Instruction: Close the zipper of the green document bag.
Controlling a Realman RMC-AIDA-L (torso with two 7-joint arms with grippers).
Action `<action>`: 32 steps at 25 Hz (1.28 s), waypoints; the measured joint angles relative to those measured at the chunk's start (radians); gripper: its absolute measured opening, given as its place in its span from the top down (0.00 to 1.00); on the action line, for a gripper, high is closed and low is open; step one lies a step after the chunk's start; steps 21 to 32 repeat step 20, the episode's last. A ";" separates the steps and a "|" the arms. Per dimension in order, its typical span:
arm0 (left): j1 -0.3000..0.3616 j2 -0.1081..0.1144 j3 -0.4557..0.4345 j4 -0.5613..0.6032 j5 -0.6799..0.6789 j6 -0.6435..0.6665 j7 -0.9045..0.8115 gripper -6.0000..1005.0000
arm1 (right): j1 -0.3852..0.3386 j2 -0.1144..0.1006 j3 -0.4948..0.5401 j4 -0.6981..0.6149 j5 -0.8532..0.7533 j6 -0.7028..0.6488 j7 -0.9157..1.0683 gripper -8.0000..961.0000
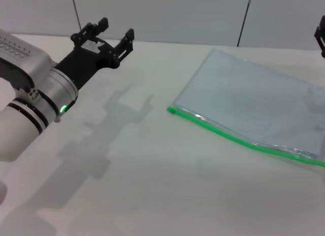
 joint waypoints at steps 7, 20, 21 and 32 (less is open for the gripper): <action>0.000 -0.001 0.008 0.015 -0.001 -0.001 -0.001 0.31 | 0.014 -0.001 -0.035 0.001 0.016 -0.009 -0.001 0.15; -0.037 0.001 0.007 0.074 -0.002 -0.066 -0.017 0.31 | 0.059 -0.002 -0.087 0.029 0.017 -0.043 -0.003 0.15; -0.037 0.001 0.007 0.074 -0.002 -0.066 -0.017 0.31 | 0.059 -0.002 -0.087 0.029 0.017 -0.043 -0.003 0.15; -0.037 0.001 0.007 0.074 -0.002 -0.066 -0.017 0.31 | 0.059 -0.002 -0.087 0.029 0.017 -0.043 -0.003 0.15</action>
